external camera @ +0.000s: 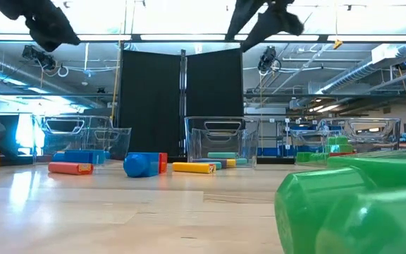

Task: Sort blocks by size
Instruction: Put the red 2 stud game piece into the right transparent bin

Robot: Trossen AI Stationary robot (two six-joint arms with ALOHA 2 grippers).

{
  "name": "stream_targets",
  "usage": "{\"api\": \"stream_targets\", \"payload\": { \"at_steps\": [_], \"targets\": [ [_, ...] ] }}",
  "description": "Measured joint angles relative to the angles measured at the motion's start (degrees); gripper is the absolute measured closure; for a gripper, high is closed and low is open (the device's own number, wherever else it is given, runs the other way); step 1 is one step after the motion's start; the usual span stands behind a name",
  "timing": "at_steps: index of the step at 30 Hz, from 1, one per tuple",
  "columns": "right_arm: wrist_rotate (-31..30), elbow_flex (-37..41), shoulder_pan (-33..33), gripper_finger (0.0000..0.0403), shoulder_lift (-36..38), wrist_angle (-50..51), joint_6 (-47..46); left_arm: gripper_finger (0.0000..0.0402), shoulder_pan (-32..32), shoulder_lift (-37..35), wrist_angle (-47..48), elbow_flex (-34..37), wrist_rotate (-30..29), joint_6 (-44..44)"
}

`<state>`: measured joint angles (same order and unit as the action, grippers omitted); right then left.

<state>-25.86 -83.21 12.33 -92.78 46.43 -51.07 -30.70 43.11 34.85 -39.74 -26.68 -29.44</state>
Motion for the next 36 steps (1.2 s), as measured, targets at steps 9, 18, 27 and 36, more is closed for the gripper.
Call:
{"api": "stream_targets", "payload": {
  "at_steps": [9,18,27,36],
  "targets": [
    [-1.35,5.19,10.68,0.0210,-0.59,-1.90,-19.05,0.0204,-2.07,14.05,3.65,-3.47,8.81,20.74],
    [-3.52,5.76,15.05,0.0213,-0.61,-1.84,-25.90,0.0204,-4.52,24.89,3.67,-7.26,18.47,34.22],
    [-3.35,5.76,17.25,0.0213,-0.61,-1.83,-24.56,0.0204,-9.56,36.33,-2.91,-13.01,18.32,34.82],
    [-2.59,5.76,22.35,0.0213,-0.59,-1.83,-23.79,0.0204,-13.30,50.50,-3.08,-21.41,18.48,32.12]
  ]
}}
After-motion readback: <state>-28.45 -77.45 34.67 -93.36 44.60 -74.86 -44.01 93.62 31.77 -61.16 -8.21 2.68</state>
